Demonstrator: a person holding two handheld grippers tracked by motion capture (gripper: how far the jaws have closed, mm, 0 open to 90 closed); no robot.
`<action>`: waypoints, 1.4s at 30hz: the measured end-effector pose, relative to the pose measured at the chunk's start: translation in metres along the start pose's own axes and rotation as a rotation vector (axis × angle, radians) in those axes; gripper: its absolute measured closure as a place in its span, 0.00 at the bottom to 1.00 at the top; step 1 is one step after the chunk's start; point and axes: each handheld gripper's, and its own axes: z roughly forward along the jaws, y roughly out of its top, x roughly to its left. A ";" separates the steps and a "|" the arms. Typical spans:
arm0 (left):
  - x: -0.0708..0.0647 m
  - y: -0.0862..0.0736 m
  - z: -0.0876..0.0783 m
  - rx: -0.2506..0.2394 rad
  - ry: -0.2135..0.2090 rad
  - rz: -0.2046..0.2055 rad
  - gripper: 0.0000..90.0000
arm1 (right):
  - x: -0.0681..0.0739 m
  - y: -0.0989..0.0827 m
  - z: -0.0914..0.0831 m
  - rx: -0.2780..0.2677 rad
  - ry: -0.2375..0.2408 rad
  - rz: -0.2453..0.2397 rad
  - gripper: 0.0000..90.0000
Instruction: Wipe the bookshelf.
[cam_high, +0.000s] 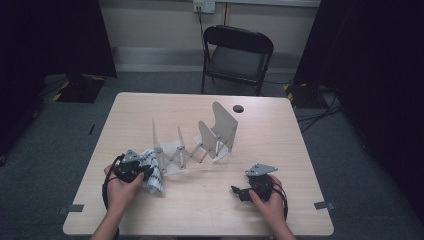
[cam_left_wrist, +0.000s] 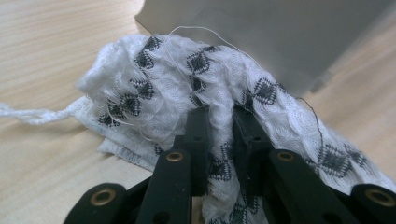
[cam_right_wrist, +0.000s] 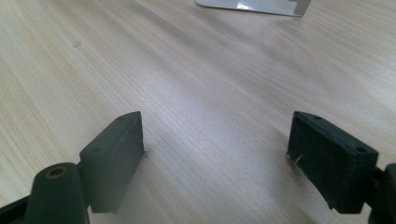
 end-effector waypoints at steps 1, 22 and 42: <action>0.001 0.002 0.002 0.000 0.001 -0.001 0.86 | 0.000 0.000 0.000 0.000 0.000 0.000 0.20; -0.003 0.008 -0.022 -0.040 0.070 0.009 0.66 | 0.000 0.000 0.000 -0.001 0.002 0.000 0.20; 0.014 -0.020 -0.029 0.017 0.089 0.010 0.63 | 0.001 0.001 0.002 0.009 -0.026 0.025 0.15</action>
